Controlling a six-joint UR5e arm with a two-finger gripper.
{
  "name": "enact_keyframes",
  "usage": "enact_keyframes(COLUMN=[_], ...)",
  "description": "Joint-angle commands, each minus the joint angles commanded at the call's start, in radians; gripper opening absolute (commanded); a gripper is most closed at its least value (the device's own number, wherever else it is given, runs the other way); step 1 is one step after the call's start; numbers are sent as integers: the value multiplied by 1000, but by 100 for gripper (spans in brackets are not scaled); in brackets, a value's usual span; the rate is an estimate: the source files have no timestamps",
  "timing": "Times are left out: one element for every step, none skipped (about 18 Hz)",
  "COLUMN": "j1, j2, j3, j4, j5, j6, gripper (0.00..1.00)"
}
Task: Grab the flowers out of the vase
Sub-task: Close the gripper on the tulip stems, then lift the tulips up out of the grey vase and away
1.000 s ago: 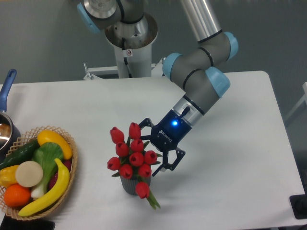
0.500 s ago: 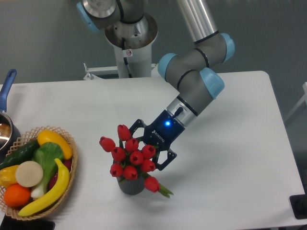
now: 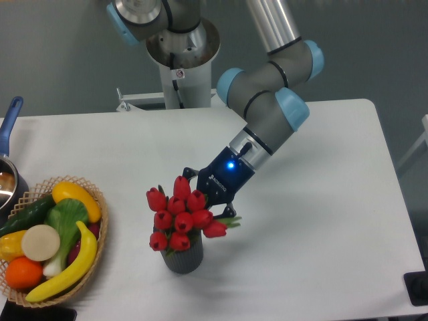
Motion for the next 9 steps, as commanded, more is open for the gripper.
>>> enact_keyframes(j1=[2, 5, 11, 14, 14, 17, 20, 23, 25], j2=[6, 12, 20, 28, 34, 37, 38, 41, 41], j3=[3, 9, 18, 29, 40, 54, 72, 87, 104], j4=[0, 0, 0, 0, 0, 0, 0, 0, 0], j5=[-2, -2, -2, -8, -20, -35, -44, -44, -44], j6=[-12, -31, -55, -80, -110, -144, -172, -198, -224], gripper=[10, 11, 11, 11, 10, 10, 10, 10, 10])
